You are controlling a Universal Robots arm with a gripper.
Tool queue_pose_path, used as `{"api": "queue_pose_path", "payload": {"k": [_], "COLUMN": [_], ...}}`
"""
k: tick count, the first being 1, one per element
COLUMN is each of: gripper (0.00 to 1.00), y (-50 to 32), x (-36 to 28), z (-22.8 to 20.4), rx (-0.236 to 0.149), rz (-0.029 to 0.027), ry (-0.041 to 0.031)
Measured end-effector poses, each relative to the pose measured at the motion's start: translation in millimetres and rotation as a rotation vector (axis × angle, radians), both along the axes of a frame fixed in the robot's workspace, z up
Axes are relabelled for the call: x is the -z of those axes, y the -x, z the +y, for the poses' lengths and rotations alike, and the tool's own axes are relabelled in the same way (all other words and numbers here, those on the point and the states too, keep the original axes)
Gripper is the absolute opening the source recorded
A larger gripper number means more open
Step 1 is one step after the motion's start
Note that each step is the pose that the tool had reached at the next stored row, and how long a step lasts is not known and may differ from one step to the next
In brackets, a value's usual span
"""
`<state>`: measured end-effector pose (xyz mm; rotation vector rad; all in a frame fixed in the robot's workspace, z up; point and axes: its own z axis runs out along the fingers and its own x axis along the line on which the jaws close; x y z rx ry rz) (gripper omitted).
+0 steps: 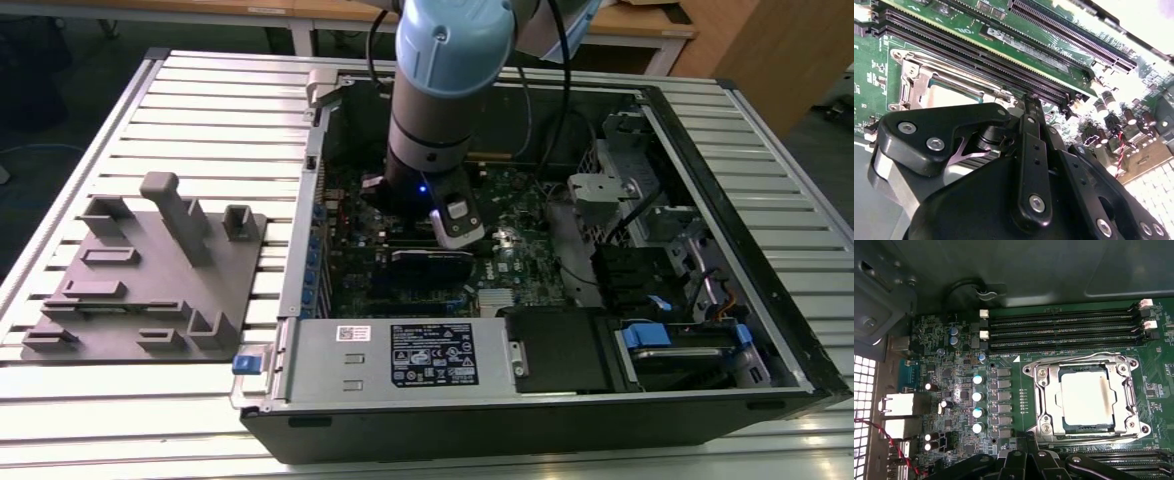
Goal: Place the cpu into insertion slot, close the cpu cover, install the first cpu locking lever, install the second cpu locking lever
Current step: 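Install the second cpu locking lever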
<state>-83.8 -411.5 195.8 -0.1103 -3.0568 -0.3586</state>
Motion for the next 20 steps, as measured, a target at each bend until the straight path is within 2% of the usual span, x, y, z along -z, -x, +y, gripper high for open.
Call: {"api": "queue_pose_path", "payload": {"k": [10,17,20], "gripper": [0.11,0.11,0.11], "y": [0.1,0.0,0.1], "x": [-0.1,1.2,1.6], "z": [4.1,6.7,7.4], "rx": [0.000,0.000,0.000], "rz": [0.0000,-0.0001,0.0000], "ry": [-0.0035,-0.0176,-0.0209]}}
